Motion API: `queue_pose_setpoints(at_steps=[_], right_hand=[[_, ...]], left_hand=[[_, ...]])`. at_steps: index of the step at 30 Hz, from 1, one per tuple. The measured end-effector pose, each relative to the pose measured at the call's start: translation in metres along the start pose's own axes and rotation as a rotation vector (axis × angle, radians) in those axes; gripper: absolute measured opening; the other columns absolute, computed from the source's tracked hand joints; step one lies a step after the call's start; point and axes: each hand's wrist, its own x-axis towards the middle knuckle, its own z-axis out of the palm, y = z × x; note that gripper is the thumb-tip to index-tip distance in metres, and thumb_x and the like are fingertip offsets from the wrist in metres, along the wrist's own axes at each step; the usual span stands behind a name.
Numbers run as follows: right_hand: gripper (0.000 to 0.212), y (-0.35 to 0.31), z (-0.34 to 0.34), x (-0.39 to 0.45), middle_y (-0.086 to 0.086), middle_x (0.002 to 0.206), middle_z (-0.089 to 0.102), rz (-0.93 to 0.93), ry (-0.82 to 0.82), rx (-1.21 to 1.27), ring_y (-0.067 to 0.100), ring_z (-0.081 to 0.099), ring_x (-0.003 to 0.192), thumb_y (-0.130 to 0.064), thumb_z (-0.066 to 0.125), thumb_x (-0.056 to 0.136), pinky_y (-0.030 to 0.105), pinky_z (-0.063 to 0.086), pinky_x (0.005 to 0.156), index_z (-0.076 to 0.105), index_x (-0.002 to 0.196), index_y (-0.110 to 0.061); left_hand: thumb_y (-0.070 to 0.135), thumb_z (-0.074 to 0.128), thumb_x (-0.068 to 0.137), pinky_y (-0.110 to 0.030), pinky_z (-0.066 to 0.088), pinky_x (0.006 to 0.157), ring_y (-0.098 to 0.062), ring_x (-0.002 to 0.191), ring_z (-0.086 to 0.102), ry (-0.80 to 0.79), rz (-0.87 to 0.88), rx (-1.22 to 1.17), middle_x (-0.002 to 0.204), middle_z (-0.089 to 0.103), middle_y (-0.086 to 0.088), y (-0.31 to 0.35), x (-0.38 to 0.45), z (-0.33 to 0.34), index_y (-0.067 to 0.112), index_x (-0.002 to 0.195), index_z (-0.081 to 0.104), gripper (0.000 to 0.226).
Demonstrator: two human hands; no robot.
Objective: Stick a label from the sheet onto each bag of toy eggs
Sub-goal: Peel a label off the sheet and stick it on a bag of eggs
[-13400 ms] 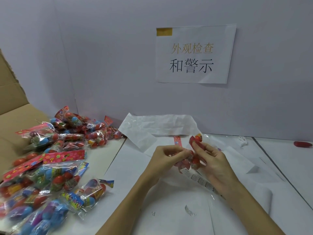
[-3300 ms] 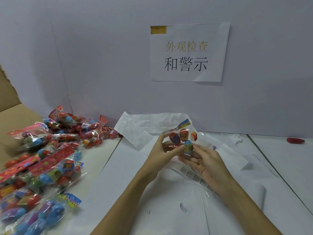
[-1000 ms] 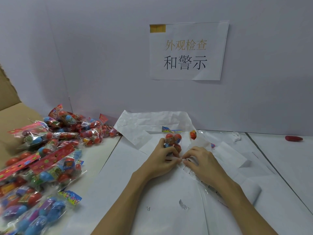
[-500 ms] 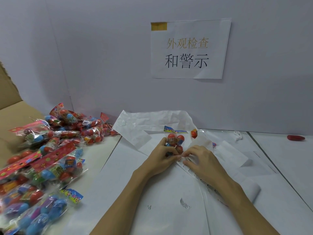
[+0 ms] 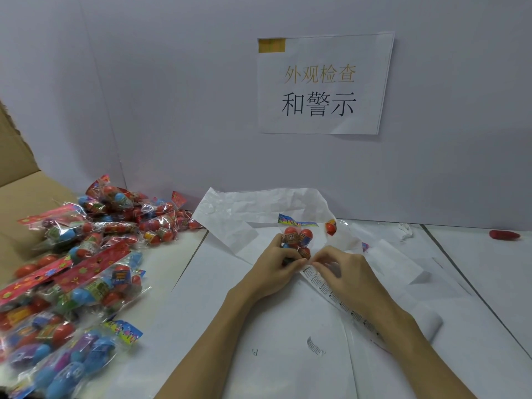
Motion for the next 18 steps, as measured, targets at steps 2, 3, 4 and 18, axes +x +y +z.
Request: queue_pose_setpoints(at_steps=[2,3,4,18], right_hand=[[0.012,0.0002,0.0019,0.0,-0.018,0.1,0.075,0.006,-0.024,-0.014,-0.004,0.068,0.097,-0.027,0.072,0.098,0.011,0.052,0.086,0.069,0.109,-0.026],[0.012,0.0009,0.0024,-0.0001,-0.017,0.101,0.075,0.014,-0.036,-0.03,-0.004,0.068,0.097,-0.026,0.073,0.097,0.011,0.052,0.086,0.07,0.109,-0.027],[0.01,0.0013,0.0022,-0.0002,-0.016,0.101,0.074,0.028,-0.046,-0.045,-0.003,0.068,0.097,-0.026,0.074,0.097,0.011,0.052,0.085,0.07,0.106,-0.029],[0.011,-0.0046,0.0021,-0.0017,-0.012,0.101,0.075,0.042,-0.046,-0.081,0.007,0.068,0.097,-0.026,0.076,0.094,0.027,0.055,0.088,0.071,0.102,-0.03]], left_hand=[[0.031,0.067,0.101,-0.032,0.056,0.094,-0.016,0.115,0.053,0.001,0.001,0.002,0.12,0.048,-0.002,0.0002,-0.0005,-0.0001,0.016,0.106,0.078,0.02],[0.032,0.067,0.101,-0.032,0.056,0.093,-0.016,0.115,0.053,0.002,0.0,0.005,0.12,0.048,-0.002,0.0002,-0.0006,-0.0002,0.016,0.106,0.078,0.02],[0.032,0.067,0.101,-0.032,0.056,0.094,-0.017,0.115,0.053,0.002,0.0,0.008,0.12,0.048,-0.002,0.0,-0.0007,-0.0003,0.016,0.106,0.078,0.02],[0.034,0.066,0.101,-0.022,0.052,0.09,-0.015,0.114,0.053,-0.005,-0.024,-0.003,0.12,0.048,-0.001,0.0035,-0.002,-0.0027,0.021,0.103,0.078,0.018]])
